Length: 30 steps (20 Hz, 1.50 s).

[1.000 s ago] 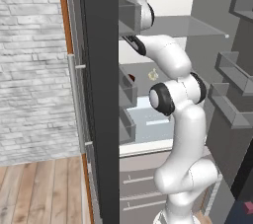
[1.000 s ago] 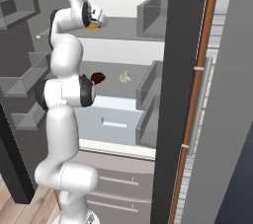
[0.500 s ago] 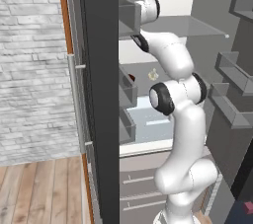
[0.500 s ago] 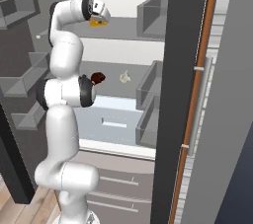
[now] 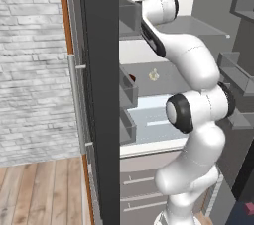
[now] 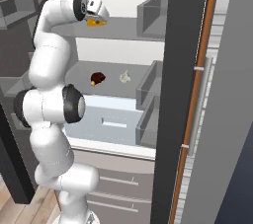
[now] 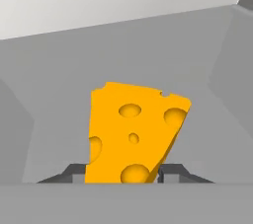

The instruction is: Take the cheese, steak, and garlic from the fridge and place them on the plate on the dining counter to create an appetizer plate.

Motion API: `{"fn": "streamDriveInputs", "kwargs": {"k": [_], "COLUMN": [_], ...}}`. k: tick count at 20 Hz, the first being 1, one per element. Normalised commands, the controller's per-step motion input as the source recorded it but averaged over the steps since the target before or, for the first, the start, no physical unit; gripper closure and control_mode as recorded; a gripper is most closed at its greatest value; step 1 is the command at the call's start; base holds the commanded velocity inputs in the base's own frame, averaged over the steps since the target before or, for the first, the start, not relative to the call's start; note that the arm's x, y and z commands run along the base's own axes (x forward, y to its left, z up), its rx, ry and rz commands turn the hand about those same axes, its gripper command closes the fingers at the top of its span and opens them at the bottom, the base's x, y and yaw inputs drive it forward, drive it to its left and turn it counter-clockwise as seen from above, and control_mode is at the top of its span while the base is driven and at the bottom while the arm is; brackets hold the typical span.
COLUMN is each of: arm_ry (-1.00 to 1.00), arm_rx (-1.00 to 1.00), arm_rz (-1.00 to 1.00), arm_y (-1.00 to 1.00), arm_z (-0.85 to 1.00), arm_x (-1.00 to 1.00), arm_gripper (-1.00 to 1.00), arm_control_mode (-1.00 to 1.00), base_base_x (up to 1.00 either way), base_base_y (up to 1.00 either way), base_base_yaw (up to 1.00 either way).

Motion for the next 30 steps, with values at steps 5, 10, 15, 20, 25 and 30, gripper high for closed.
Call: {"fn": "streamDriveInputs", "kwargs": {"k": [5,10,15,20,25,30], "arm_ry": [-0.26,-0.09,0.0,0.01,0.02,0.0], "arm_rx": [0.0,0.0,0.0,0.01,0.04,0.01], "arm_rz": [0.0,0.0,0.0,0.0,0.0,0.0], "arm_y": [-0.26,-0.19,-0.21,-0.27,-0.18,-0.01], "arm_z": [-0.6,-0.42,-0.36,-0.49,-0.48,-0.17], "arm_x": [-1.0,-1.0,-1.0,-0.85,-0.29,-0.1], "arm_gripper": [1.0,1.0,1.0,1.0,1.0,1.0], "arm_control_mode": [-1.0,-1.0,-1.0,-1.0,-1.0,1.0], "base_base_x": [0.0,0.0,0.0,0.0,0.0,-0.54], "base_base_y": [0.0,0.0,0.0,0.0,0.0,0.0], "base_base_yaw": [0.0,0.0,0.0,0.0,0.0,0.01]}}
